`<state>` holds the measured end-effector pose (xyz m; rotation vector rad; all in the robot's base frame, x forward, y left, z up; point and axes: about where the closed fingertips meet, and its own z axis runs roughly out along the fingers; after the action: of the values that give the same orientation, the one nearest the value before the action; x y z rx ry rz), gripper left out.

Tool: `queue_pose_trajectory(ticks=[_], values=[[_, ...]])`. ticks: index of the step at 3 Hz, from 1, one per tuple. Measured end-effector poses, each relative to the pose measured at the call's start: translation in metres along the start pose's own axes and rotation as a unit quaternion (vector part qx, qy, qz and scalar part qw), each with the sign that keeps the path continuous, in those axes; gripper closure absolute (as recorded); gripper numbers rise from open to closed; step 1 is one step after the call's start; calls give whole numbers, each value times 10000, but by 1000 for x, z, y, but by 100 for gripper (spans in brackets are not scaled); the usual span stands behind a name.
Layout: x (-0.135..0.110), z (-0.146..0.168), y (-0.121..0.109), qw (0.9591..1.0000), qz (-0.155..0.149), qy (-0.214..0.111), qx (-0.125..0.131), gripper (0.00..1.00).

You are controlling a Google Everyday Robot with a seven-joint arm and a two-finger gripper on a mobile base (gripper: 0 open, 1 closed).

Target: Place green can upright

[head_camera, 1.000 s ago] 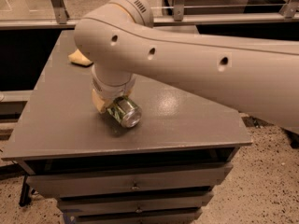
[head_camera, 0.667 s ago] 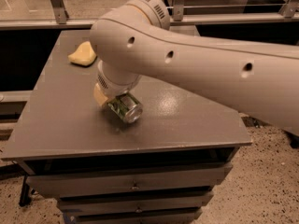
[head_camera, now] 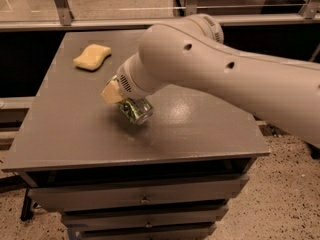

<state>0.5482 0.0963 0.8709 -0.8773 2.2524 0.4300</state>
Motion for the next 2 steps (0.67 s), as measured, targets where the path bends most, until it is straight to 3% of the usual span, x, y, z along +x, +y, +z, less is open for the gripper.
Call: queue_pose_trajectory(ticks=[1, 2], values=[[-3, 1, 0, 9978, 163, -528, -376, 100], [-4, -5, 2, 9966, 186, -648, -467, 100]])
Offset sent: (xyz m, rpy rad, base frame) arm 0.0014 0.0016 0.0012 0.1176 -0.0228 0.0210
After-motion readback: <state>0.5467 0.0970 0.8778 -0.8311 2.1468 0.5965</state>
